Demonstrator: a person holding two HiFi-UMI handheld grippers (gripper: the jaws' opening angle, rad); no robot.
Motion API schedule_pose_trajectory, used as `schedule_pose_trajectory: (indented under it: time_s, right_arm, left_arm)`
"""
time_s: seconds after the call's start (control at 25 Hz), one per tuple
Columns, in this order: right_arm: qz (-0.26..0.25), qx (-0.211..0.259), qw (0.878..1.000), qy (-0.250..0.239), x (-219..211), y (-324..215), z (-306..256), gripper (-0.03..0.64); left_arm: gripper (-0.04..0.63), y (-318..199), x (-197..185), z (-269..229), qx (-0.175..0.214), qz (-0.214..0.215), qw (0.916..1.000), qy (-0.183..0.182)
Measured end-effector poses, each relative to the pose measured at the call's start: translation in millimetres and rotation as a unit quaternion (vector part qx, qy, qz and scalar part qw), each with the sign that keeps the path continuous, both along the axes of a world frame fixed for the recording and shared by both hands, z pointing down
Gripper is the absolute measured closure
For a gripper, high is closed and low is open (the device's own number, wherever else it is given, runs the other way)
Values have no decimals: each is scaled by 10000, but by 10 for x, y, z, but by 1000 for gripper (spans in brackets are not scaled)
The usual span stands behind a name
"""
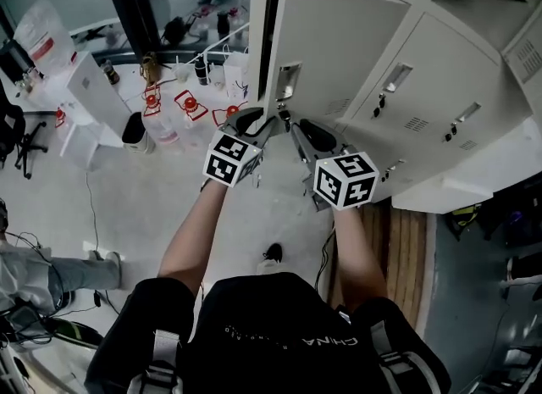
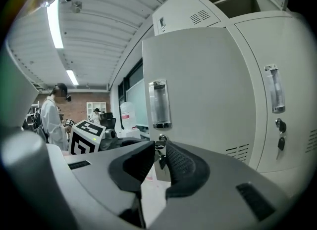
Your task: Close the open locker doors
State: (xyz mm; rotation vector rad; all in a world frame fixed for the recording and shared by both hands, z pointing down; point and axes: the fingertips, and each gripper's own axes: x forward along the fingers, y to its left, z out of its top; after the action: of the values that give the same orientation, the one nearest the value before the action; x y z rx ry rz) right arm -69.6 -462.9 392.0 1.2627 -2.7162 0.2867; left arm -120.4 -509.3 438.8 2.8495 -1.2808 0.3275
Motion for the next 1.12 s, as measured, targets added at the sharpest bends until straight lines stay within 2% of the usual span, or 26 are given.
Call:
schedule_pose_trajectory:
  time_s: [0.52, 0.88, 1.12]
  right_arm:
    - [-496, 102, 9987, 57, 33, -816, 23, 531]
    - [-662, 142, 9977, -22, 3, -1060, 20, 534]
    - [-470, 174, 9987, 18, -14, -1184, 7, 534]
  left_arm:
    - [483, -463, -74, -17, 229, -19, 9996, 165]
    - [482, -586, -129, -53, 417, -241, 9985, -279]
    - [482, -669, -257, -200, 580, -207, 9978, -234]
